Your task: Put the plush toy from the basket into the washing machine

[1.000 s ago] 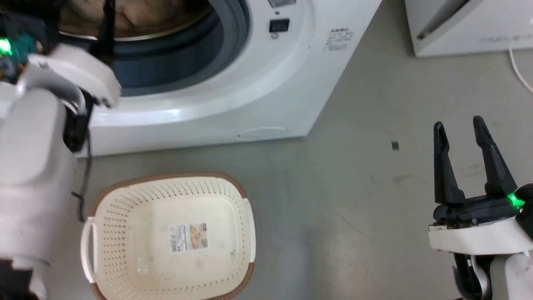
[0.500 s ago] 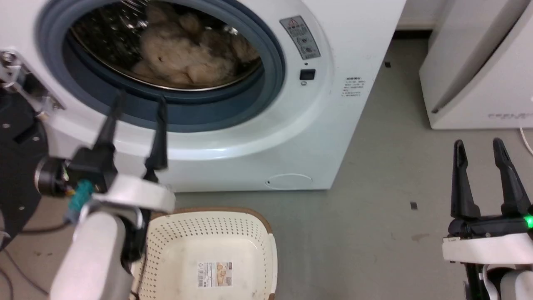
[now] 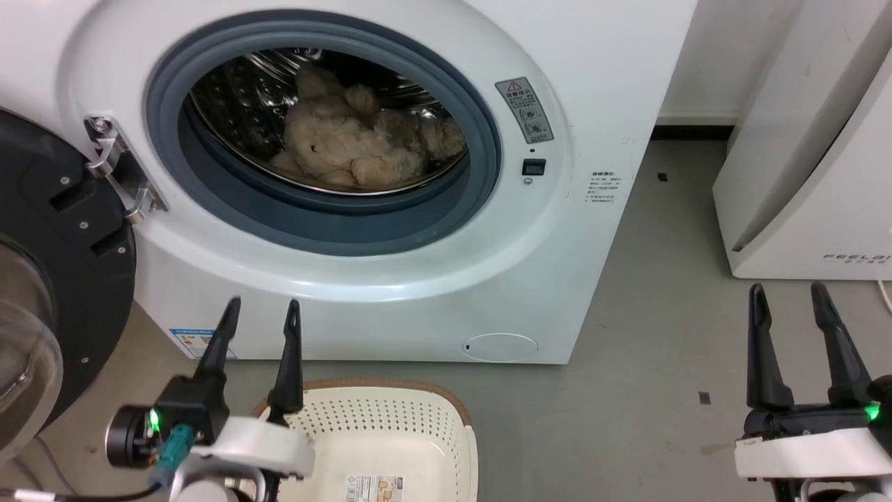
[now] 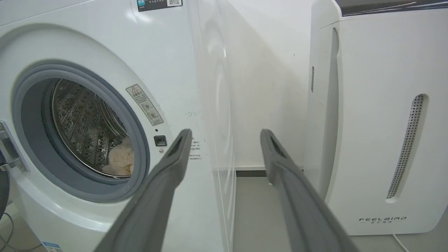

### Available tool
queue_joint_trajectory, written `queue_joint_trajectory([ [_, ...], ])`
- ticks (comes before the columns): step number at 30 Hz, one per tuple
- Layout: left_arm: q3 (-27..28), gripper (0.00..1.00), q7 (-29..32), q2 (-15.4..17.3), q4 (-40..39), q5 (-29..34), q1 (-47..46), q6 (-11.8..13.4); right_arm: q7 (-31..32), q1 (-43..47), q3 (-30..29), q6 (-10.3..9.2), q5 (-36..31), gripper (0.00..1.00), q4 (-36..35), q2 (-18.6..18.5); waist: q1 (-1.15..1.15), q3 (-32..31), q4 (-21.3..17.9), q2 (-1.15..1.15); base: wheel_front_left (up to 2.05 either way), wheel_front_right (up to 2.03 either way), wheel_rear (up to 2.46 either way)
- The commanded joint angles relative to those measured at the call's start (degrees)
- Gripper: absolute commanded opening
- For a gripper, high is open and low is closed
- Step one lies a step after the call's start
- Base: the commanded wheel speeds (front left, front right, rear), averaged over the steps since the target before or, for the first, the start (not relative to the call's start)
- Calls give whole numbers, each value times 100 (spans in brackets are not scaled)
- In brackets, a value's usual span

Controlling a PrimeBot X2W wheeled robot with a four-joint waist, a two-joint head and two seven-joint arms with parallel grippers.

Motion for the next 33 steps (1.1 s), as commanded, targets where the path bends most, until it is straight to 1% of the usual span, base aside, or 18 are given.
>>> queue_joint_trajectory([
  [1, 43, 100, -25, -43, -4, 70, 170, -2, -27, 94, 17, -4, 55, 100, 23, -3, 1, -44, 17, 0, 0, 0, 0],
  [5, 111, 100, -25, -150, -9, 162, 458, -29, -27, 187, 70, -4, 51, 100, 41, -3, 1, -104, 34, 0, 0, 0, 0],
  [11, 139, 100, -25, -284, 44, 155, 669, -152, -27, 247, 125, -4, 60, 100, 53, -3, 1, -114, 37, 0, 0, 0, 0],
  [12, 131, 0, 0, -294, 49, 142, 625, -158, 0, 168, 120, 0, 7, 0, 42, 0, 1, -114, 37, 0, 0, 0, 0],
  [33, 232, 0, 209, -373, -45, 294, 635, -190, 206, 164, 181, 0, -128, 0, 84, 0, 1, -170, 12, 0, 0, 0, 0],
])
